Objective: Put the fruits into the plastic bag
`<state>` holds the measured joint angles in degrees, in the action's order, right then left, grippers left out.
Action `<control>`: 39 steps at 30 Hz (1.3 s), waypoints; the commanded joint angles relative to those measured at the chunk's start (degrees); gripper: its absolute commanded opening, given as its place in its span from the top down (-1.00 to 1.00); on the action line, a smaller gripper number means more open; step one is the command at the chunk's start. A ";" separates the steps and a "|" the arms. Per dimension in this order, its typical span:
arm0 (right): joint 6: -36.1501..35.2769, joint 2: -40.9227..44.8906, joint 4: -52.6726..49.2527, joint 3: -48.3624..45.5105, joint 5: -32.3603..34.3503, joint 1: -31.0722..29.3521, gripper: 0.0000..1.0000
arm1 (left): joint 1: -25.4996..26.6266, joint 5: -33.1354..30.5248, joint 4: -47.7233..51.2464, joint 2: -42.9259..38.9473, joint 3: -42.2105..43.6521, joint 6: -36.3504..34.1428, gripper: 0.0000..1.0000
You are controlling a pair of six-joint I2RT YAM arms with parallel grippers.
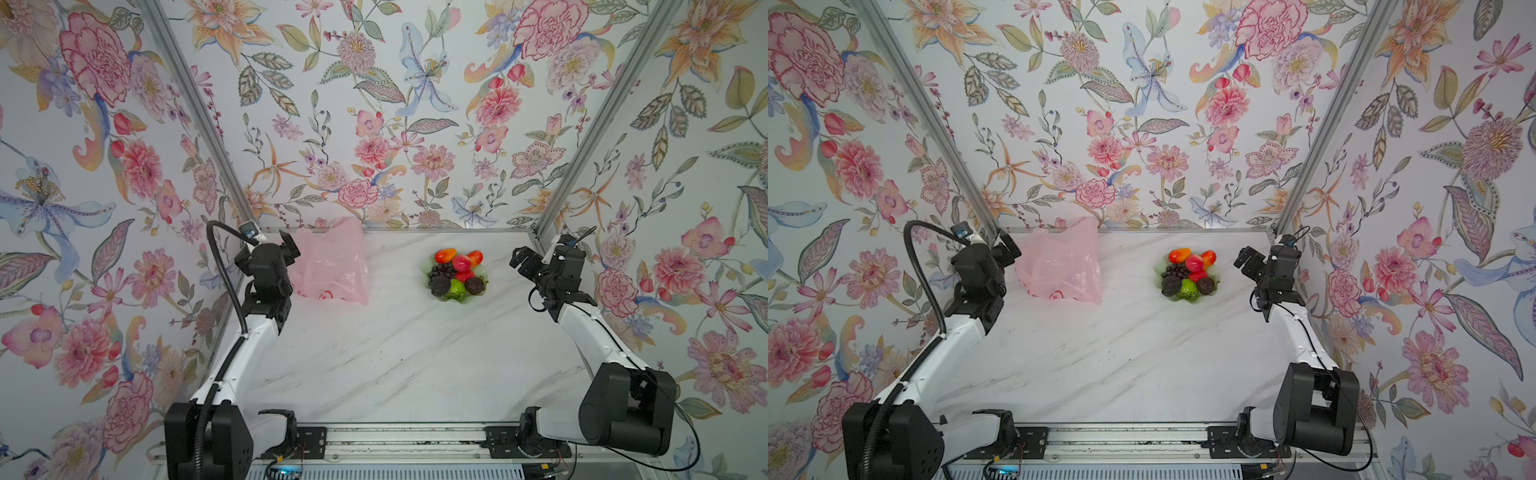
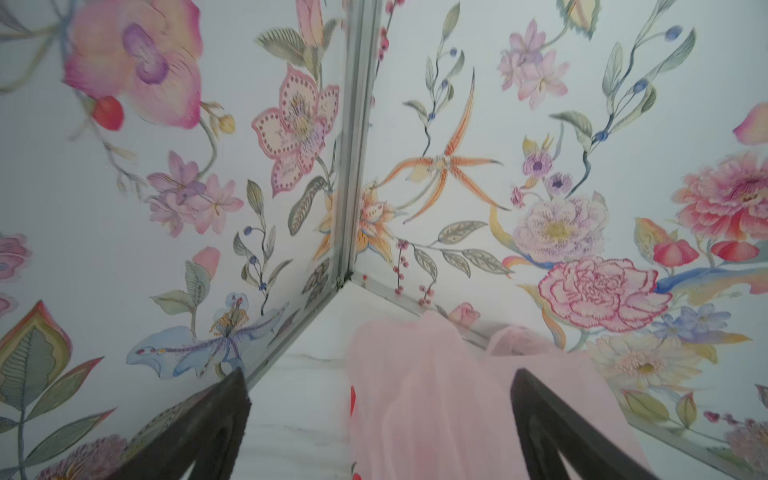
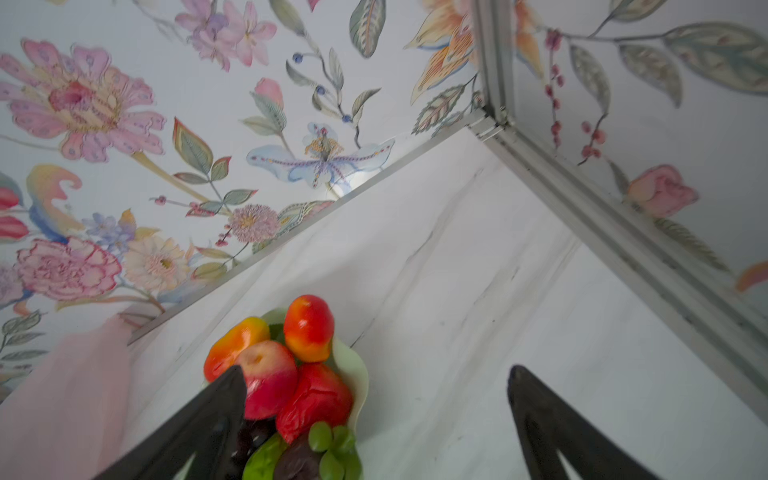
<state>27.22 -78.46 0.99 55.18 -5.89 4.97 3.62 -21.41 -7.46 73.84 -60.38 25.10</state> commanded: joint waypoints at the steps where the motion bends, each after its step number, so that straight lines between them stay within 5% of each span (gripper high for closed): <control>1: 2.72 -2.33 -9.17 3.71 -6.82 -4.40 -0.98 | -0.54 6.64 28.19 12.68 -17.51 4.43 -0.99; 6: 3.47 -3.28 -9.65 7.83 -7.38 -9.26 -0.98 | -1.41 11.03 48.79 33.33 -41.61 7.12 -0.99; 12: 3.67 -2.59 -11.02 11.17 -8.14 -11.20 -0.98 | -0.99 14.56 58.61 45.58 -53.24 8.01 -0.98; 16: 3.84 -1.21 -10.87 10.13 -8.19 -11.65 -0.98 | -0.83 15.45 58.75 46.87 -50.89 7.18 -0.92; 18: 4.59 -0.59 -10.76 9.35 -8.00 -11.65 -0.98 | -0.81 16.89 57.48 46.54 -47.43 7.34 -0.72; 25: 6.08 0.40 -10.16 9.41 -7.36 -11.74 -0.98 | 1.55 20.17 51.13 39.12 -33.33 7.67 1.00; 31: 7.14 -0.03 -10.36 10.22 -8.82 -12.48 -0.98 | 7.09 23.83 45.79 27.91 -21.96 7.06 1.00; 39: 6.02 3.22 -19.63 14.12 -6.67 -16.98 -0.98 | 21.28 25.92 42.29 17.61 -16.45 9.34 1.00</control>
<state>33.47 -78.78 -13.23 66.59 -14.00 -10.35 21.69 2.76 36.58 93.47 -79.37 33.12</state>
